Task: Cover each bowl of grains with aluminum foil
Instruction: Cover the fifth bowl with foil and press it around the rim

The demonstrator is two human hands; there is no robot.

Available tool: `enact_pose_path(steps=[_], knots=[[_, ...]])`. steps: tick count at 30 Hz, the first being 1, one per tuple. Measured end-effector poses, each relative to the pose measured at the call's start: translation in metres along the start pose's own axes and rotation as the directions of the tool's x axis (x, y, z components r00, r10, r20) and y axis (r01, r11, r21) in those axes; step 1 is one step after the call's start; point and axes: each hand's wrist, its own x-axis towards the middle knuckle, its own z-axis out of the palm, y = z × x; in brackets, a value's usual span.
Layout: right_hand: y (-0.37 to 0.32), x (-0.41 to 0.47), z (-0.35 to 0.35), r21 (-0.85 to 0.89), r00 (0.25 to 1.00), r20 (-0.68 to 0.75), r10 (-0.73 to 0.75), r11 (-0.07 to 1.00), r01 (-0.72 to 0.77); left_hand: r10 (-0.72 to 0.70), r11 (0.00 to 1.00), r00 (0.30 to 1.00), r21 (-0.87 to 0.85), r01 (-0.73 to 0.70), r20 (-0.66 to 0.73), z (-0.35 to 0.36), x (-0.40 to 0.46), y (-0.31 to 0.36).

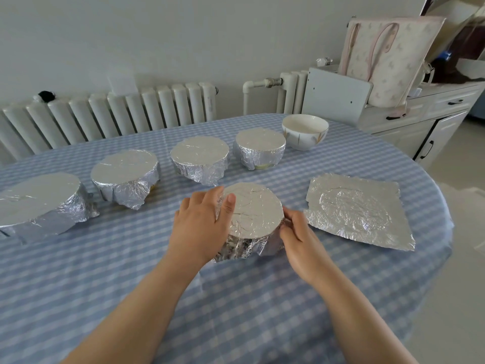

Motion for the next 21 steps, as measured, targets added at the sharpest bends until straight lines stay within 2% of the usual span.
enact_pose_path(steps=[3, 6, 9, 12, 14, 16, 19, 21], knots=[[0.003, 0.007, 0.002, 0.017, 1.000, -0.015, 0.001, 1.000, -0.001, 0.008, 0.989, 0.996, 0.146, 0.005, -0.086, -0.001, -0.001, -0.001], [0.003, 0.010, 0.002, 0.054, 0.998, -0.055, 0.014, 0.998, -0.011, 0.142, 0.990, 0.979, 0.006, -0.143, -0.145, 0.002, 0.005, -0.007], [-0.001, 0.012, -0.001, 0.065, 0.989, -0.146, 0.004, 0.998, 0.005, 0.276, 0.950, 0.959, -0.131, -0.282, -0.066, 0.005, 0.011, -0.013], [-0.014, 0.014, -0.003, -0.012, 0.984, -0.152, -0.091, 0.996, 0.090, 0.296, 0.948, 0.955, -0.127, -0.291, 0.027, 0.010, 0.012, -0.015], [-0.018, 0.017, 0.001, -0.134, 0.986, -0.068, -0.153, 0.981, 0.143, 0.282, 0.954, 0.959, -0.120, -0.275, 0.040, 0.011, 0.011, -0.015], [-0.019, 0.018, 0.006, -0.223, 0.989, 0.002, -0.151, 0.964, 0.148, 0.267, 0.957, 0.963, -0.126, -0.261, 0.038, 0.011, 0.009, -0.014], [-0.016, 0.017, 0.007, -0.228, 0.988, 0.012, -0.156, 0.961, 0.154, 0.253, 0.960, 0.966, -0.137, -0.244, 0.054, 0.010, 0.008, -0.014], [-0.014, 0.015, 0.007, -0.136, 0.991, -0.012, -0.133, 0.982, 0.130, 0.242, 0.962, 0.968, -0.149, -0.230, 0.067, 0.009, 0.007, -0.013]])
